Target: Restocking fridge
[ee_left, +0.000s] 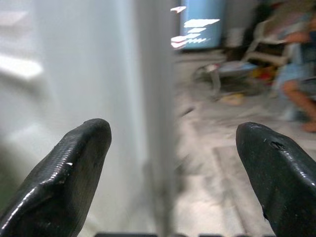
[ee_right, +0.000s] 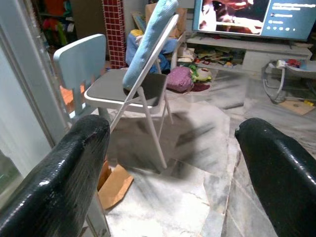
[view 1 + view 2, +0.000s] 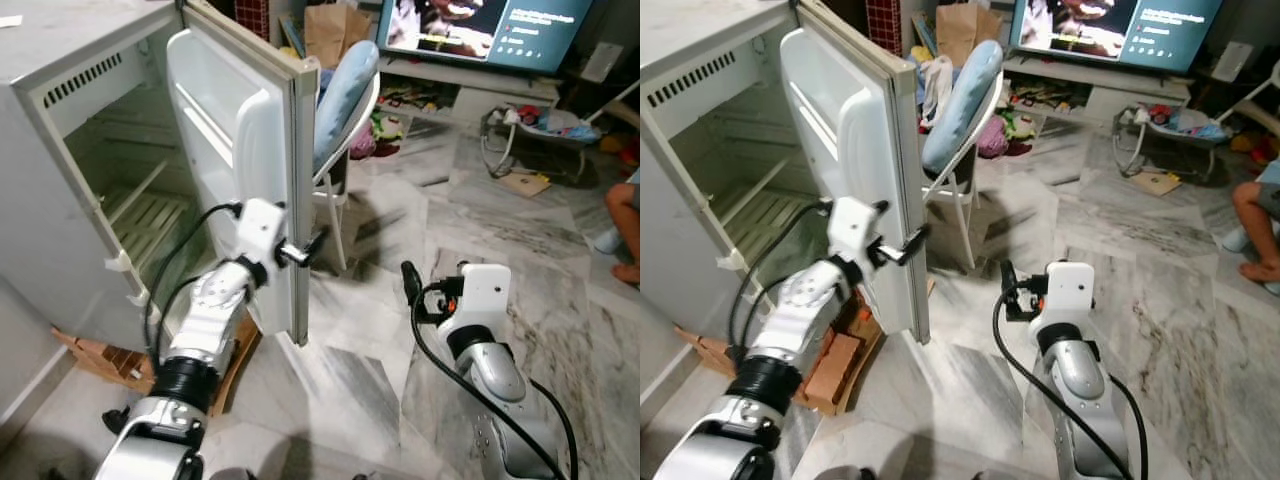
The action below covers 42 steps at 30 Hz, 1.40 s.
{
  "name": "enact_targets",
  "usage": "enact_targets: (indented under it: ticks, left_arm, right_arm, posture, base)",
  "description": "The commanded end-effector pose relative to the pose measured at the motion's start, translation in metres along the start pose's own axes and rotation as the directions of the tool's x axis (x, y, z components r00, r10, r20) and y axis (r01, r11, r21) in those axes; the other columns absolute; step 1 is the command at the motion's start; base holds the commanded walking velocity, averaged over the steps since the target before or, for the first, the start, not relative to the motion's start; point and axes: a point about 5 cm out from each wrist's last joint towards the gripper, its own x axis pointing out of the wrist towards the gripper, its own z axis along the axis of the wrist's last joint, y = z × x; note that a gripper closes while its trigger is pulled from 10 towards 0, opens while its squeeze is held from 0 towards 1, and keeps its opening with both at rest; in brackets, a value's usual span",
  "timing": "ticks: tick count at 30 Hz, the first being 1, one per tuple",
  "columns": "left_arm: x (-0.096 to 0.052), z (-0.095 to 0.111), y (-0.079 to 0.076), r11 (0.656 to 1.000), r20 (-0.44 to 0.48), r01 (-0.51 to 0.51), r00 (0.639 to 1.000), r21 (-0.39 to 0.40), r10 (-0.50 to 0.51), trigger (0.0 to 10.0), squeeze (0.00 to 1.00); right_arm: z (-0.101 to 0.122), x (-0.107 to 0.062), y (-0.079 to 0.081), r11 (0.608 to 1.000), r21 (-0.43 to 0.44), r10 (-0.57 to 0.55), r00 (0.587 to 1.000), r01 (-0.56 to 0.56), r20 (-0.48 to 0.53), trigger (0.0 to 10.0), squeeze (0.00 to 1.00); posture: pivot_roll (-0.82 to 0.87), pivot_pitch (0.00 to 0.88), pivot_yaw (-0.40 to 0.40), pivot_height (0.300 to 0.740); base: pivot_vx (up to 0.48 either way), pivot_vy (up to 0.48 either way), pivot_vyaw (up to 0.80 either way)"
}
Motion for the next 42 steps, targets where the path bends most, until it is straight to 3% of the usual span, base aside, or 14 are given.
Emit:
enact_targets:
  ticks: [1,5,10,13,17,21,24,28,30,37,39,40,41,42]
  left_arm:
    - [-0.001,0.004,0.003,1.0,0.014,-0.02,1.0,-0.015,0.02,10.0,0.0]
    - [-0.013,-0.005,0.014,0.997,-0.019,-0.074,0.997,-0.009,0.073,10.0,0.0]
    - [-0.01,-0.003,0.013,0.997,-0.017,-0.073,0.997,0.009,0.073,10.0,0.0]
    - [0.006,0.004,0.006,0.998,-0.003,-0.047,0.999,0.038,0.047,10.0,0.0]
    - [0.023,0.013,0.009,0.993,-0.008,-0.092,0.996,0.07,0.093,10.0,0.0]
    - [0.031,0.017,0.006,0.993,-0.006,-0.085,0.996,0.077,0.086,10.0,0.0]
    - [0.044,0.026,-0.017,0.998,0.02,0.045,0.999,0.05,-0.046,10.0,0.0]
    - [0.046,0.032,-0.063,0.955,0.062,0.295,0.953,0.029,-0.296,10.0,0.0]
    - [0.045,0.031,-0.071,0.948,0.067,0.316,0.946,0.041,-0.318,10.0,0.0]
    - [0.038,0.017,-0.049,0.977,0.018,0.211,0.977,0.025,-0.212,10.0,0.0]
    - [0.025,0.01,-0.031,0.986,-0.009,0.163,0.987,0.031,-0.163,10.0,0.0]
    - [0.025,0.01,-0.031,0.986,-0.009,0.163,0.987,0.031,-0.163,10.0,0.0]
    - [0.013,0.007,-0.017,0.993,-0.022,0.112,0.994,0.044,-0.112,10.0,0.0]
    - [0.008,0.007,-0.012,0.995,-0.023,0.089,0.996,0.047,-0.088,10.0,0.0]
  right_arm:
    - [-0.001,0.001,-0.003,1.0,0.006,-0.016,1.0,0.016,-0.007,10.0,0.0]
    - [-0.001,0.002,-0.001,1.0,0.004,-0.009,1.0,0.009,-0.001,10.0,0.0]
    - [0.0,0.003,0.0,1.0,0.001,0.001,1.0,-0.001,0.001,10.0,0.0]
    - [0.001,0.004,0.0,1.0,-0.003,0.002,1.0,-0.002,0.006,10.0,0.0]
    - [0.002,0.004,-0.002,1.0,-0.006,-0.011,1.0,0.011,0.013,10.0,0.0]
    - [0.002,0.003,-0.003,1.0,-0.007,-0.015,1.0,0.015,0.014,10.0,0.0]
    - [0.002,0.004,-0.004,1.0,-0.008,-0.017,1.0,0.017,0.015,10.0,0.0]
    - [0.002,0.005,-0.003,1.0,-0.012,-0.015,1.0,0.015,0.016,10.0,0.0]
    - [0.002,0.006,-0.002,1.0,-0.014,-0.012,1.0,0.013,0.017,10.0,0.0]
    - [0.002,0.005,-0.002,1.0,-0.012,-0.014,1.0,0.014,0.02,10.0,0.0]
    - [0.002,0.006,-0.003,1.0,-0.012,-0.018,1.0,0.018,0.021,10.0,0.0]
    - [0.002,0.006,-0.003,1.0,-0.012,-0.018,1.0,0.018,0.021,10.0,0.0]
    - [0.003,0.006,-0.005,1.0,-0.013,-0.022,0.999,0.023,0.023,10.0,0.0]
    - [0.003,0.007,-0.006,1.0,-0.013,-0.024,0.999,0.025,0.023,10.0,0.0]
  posture:
    - [0.03,0.062,-0.018,0.74]
    - [0.03,0.063,-0.025,0.74]
    - [0.03,0.061,-0.031,0.74]
    - [0.02,0.056,-0.028,0.74]
    - [0.01,0.053,-0.019,0.74]
    - [0.0,0.05,-0.014,0.74]
    - [0.0,0.047,-0.016,0.74]
    - [0.01,0.044,-0.019,0.74]
    - [0.01,0.043,-0.019,0.74]
    - [0.01,0.046,-0.015,0.74]
    - [0.01,0.054,-0.009,0.74]
    - [0.01,0.054,-0.009,0.74]
    - [0.02,0.061,0.0,0.74]
    - [0.02,0.063,0.0,0.74]
  base:
    - [0.409,0.0,-0.8]
    - [0.459,0.0,-0.44]
    - [0.464,0.0,0.0]
    - [0.47,0.0,0.0]
    - [0.476,0.0,0.0]
    - [0.405,0.0,0.0]
    - [0.304,0.0,0.0]
    - [0.0,0.0,0.0]
    - [0.0,0.0,0.0]
    - [0.0,0.0,0.0]
    - [0.0,0.0,0.0]
    - [0.0,0.0,0.0]
    - [0.0,0.0,0.0]
    - [0.0,0.0,0.0]
